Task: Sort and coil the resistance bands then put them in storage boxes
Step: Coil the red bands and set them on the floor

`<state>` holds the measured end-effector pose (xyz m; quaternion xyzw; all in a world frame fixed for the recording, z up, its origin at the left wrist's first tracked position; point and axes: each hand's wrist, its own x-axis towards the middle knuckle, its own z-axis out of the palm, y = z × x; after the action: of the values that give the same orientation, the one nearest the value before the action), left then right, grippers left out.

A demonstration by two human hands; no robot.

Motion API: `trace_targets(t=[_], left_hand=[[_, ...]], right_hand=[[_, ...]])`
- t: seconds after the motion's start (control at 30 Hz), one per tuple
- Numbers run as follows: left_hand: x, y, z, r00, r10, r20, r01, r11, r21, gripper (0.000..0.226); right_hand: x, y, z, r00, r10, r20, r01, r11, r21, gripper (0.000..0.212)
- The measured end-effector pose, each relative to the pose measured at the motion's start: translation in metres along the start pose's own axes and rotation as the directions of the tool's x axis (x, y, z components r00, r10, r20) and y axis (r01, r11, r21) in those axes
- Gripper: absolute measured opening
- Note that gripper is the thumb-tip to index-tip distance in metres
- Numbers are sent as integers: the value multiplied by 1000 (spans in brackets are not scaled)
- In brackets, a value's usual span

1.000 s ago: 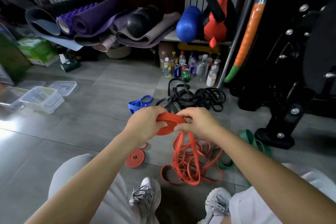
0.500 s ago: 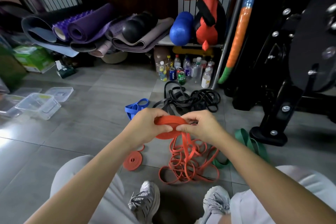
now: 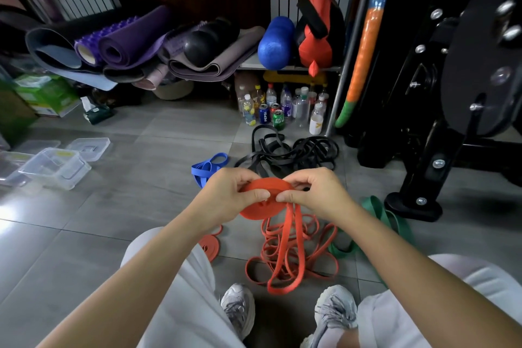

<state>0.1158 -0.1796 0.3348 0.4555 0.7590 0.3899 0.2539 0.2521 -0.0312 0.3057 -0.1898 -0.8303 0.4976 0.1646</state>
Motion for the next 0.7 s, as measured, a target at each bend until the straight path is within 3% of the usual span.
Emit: trace_targets(t=[0.23, 0.37, 0.57, 0.7], left_hand=[[4, 1, 5, 1000, -9, -20, 10, 998, 57, 15], [5, 1, 8, 999, -21, -42, 20, 1000, -7, 19], [1, 3, 8, 994, -11, -107, -6, 988, -151, 19], [-2, 4, 7, 990, -49, -136, 5, 953, -303, 16]], right_hand=[[-11, 8, -11, 996, -66, -58, 57, 989, -136, 24], [-16, 12, -15, 996, -71, -55, 59, 979, -196, 25], [-23, 20, -10, 998, -43, -45, 37, 992, -120, 20], [-23, 16, -4, 996, -7, -84, 13, 997, 70, 18]])
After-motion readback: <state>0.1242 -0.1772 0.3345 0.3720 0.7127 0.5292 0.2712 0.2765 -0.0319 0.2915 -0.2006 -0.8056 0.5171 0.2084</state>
